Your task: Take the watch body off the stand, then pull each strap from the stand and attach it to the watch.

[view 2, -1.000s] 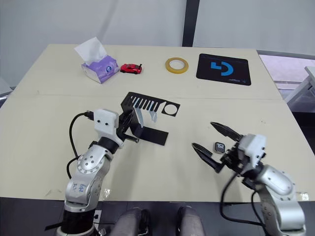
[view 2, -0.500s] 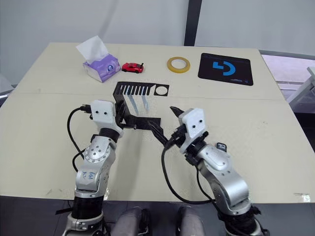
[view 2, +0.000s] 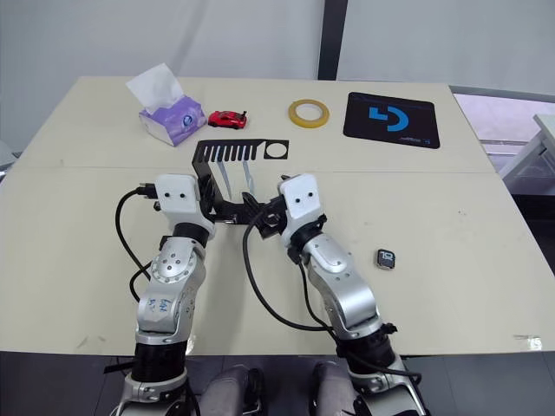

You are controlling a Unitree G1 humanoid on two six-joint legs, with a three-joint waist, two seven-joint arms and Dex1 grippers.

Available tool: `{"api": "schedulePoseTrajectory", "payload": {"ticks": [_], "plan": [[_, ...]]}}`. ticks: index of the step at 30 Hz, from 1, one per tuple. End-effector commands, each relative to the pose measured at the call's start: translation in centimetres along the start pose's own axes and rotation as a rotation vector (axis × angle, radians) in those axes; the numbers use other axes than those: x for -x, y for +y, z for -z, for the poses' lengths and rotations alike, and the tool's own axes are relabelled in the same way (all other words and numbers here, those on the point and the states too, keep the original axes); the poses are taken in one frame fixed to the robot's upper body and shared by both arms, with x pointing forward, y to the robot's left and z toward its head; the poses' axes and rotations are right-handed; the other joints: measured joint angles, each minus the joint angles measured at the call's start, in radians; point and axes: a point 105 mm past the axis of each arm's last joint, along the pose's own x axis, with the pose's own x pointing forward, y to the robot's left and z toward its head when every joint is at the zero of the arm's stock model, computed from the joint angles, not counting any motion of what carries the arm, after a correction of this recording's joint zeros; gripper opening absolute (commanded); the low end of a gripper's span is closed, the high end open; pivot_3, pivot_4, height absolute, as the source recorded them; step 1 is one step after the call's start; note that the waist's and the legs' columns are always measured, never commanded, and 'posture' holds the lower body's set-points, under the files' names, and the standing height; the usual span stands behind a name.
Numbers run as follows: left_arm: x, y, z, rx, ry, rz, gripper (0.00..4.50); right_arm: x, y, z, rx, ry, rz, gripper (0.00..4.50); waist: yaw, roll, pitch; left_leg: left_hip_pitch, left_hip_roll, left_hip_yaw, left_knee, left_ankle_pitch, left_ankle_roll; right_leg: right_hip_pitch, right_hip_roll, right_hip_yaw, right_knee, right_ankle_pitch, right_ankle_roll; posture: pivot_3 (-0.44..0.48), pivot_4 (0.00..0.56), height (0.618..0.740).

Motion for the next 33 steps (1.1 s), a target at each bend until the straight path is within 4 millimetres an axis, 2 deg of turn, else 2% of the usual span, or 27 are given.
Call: {"api": "schedulePoseTrajectory", "payload": {"ticks": [1, 5, 18, 21, 28, 33], "plan": [[-0.1, -0.7, -0.8, -0.003, -0.021, 0.016, 0.03, -0.6, 0.0, -1.1, 0.01, -0.06, 0.013, 4.5, 0.001, 0.0, 0.0, -0.001, 0.0, 0.0, 0.0, 0.0, 0.0, -0.001, 0.0, 0.0, 0.001, 0.0, 0.0, 0.0, 0.15, 0.74], [0.0, -0.6, -0.9, -0.008, -0.019, 0.017, 0.03, -1.1, 0.1, -1.2, 0.002, -0.071, 0.016, 4.5, -0.001, 0.0, 0.0, -0.008, -0.001, 0.0, 0.002, 0.001, 0.001, -0.007, 0.0, 0.0, 0.002, 0.0, 0.0, 0.0, 0.15, 0.74], [-0.1, -0.8, -0.9, -0.017, -0.013, 0.028, 0.03, -2.5, 0.2, -1.6, -0.013, -0.091, 0.031, 4.5, -0.001, 0.0, 0.0, -0.008, 0.0, 0.0, 0.002, 0.001, 0.0, -0.008, 0.0, 0.0, 0.003, 0.0, 0.0, 0.0, 0.15, 0.74], [-0.1, -0.8, -0.9, -0.018, -0.011, 0.028, 0.0, -2.7, 0.3, -1.6, -0.013, -0.096, 0.035, 3.65, -0.001, 0.0, 0.0, -0.008, 0.0, 0.0, 0.002, 0.001, 0.0, -0.008, 0.0, 0.0, 0.003, 0.0, 0.001, 0.0, 0.15, 0.74], [0.1, -0.7, -0.4, -0.023, -0.001, 0.033, 0.0, -2.8, 0.9, -1.9, -0.019, -0.12, 0.014, 0.17, -0.001, 0.0, 0.0, -0.008, 0.0, 0.0, 0.002, 0.001, 0.0, -0.009, 0.0, 0.0, 0.003, 0.0, 0.001, 0.0, 0.15, 0.74], [0.2, -0.7, -0.3, -0.027, 0.001, 0.036, 0.0, -2.7, 1.1, -2.2, -0.016, -0.138, 0.005, 0.07, -0.001, 0.0, 0.0, -0.008, 0.0, 0.0, 0.002, 0.001, 0.0, -0.009, 0.0, 0.0, 0.003, 0.0, 0.001, 0.0, 0.15, 0.74]]}}
